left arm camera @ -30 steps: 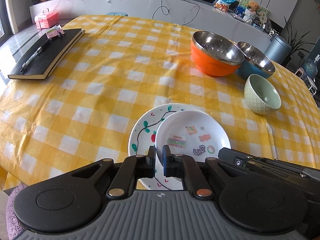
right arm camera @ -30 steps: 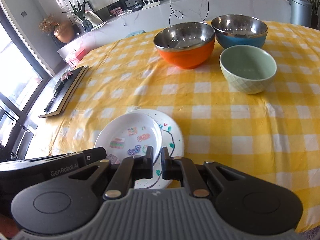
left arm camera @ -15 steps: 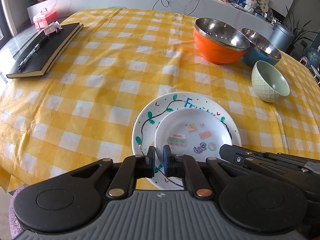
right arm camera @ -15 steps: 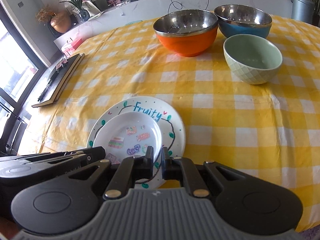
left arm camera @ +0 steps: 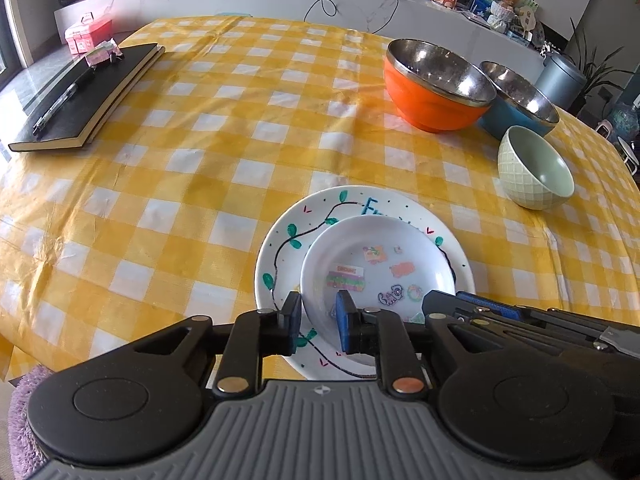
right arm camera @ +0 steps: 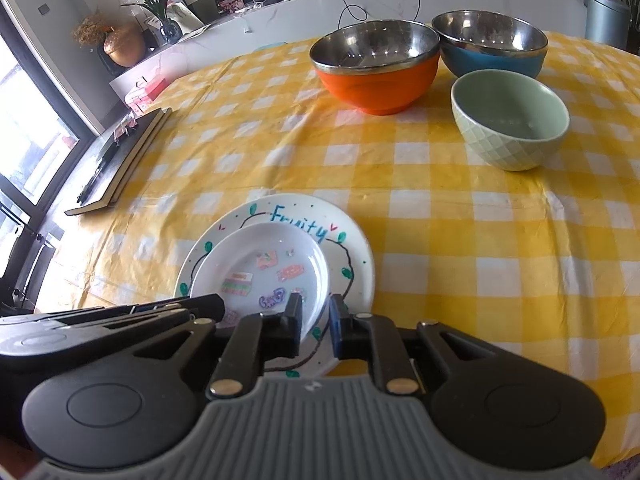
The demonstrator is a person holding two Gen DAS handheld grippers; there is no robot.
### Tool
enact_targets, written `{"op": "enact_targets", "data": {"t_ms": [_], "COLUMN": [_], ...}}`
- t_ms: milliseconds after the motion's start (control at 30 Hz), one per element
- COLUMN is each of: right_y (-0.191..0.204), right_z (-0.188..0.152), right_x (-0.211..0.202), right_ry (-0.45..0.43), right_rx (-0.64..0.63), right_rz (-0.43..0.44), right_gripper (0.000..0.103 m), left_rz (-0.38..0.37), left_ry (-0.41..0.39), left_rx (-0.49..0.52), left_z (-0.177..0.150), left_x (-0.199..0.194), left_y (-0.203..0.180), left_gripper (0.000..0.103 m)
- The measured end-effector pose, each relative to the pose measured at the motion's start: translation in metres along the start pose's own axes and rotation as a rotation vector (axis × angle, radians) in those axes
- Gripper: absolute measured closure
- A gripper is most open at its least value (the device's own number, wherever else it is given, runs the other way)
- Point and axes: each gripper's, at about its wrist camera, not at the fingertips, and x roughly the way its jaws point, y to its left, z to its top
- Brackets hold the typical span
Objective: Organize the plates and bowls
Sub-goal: 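Carry the sticker plate with both grippers and lower it onto the Fruity plate, then open both grippers to release the sticker plate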
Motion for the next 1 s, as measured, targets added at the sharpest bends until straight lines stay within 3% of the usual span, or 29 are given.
{"op": "enact_targets", "data": {"t_ms": [133, 567, 1000], "right_y": [0.0, -0.013, -0.056], "right_z": [0.002, 0.007, 0.028], "right_x": [-0.005, -0.025, -0.038], "right_ry": [-0.023, -0.099, -0.175], "right_rx": [-0.003, 0.018, 0.133], "right_rz": [-0.008, -0.036, -0.097], "right_gripper": [0.076, 0.069, 0.067], "left_rz": [-0.002, -0.012, -0.045], "left_ry": [-0.019, -0.087, -0.176], "left_rx": [-0.003, 0.014, 0.052], "left_z": [0.001, 0.011, 0.041], "left_x": [-0.006, -0.026, -0.025], "left_y": [0.001, -0.011, -0.043], "left_gripper": [0.078, 0.075, 0.075]}}
